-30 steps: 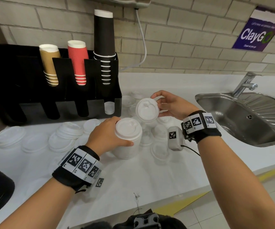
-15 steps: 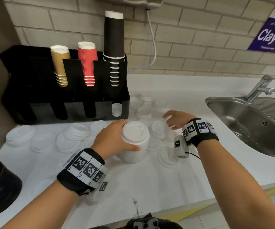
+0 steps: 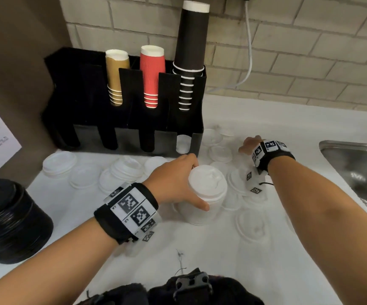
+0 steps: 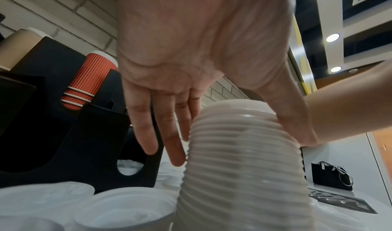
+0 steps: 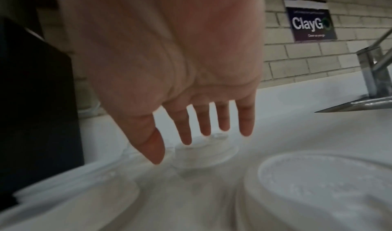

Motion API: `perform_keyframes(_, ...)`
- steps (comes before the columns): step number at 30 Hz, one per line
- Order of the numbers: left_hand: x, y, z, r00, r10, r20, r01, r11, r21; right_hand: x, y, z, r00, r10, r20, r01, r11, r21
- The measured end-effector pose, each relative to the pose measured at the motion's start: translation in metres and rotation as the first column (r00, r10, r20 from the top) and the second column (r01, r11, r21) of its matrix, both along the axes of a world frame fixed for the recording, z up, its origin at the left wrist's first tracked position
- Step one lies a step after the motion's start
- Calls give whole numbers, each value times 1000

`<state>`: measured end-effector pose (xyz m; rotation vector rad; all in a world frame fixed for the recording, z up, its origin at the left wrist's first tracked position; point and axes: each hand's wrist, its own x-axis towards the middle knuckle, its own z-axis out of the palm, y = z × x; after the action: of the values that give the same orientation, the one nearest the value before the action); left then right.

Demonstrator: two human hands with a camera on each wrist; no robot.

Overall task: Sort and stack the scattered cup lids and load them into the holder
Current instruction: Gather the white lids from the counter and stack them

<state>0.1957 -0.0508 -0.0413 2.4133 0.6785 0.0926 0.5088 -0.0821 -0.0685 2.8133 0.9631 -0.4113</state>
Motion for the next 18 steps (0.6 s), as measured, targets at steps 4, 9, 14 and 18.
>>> perform_keyframes(4, 1, 0, -1, 1000, 1, 2, -1, 1000, -12, 18, 8, -4, 994, 21, 109, -12, 997, -75)
perform_keyframes(9, 1, -1, -1, 1000, 4, 3, -4, 1000, -14, 28, 17, -6, 996, 86, -27, -88, 992, -85)
perform_keyframes(14, 1, -2, -5, 1000, 15, 25, -15, 1000, -8, 26, 5, 0, 999, 32, -3, -31, 996, 86)
perform_keyframes(18, -2, -2, -9, 998, 35, 58, -34, 999, -29, 11, -6, 30, 958, 2, -286, 122, 902, 415)
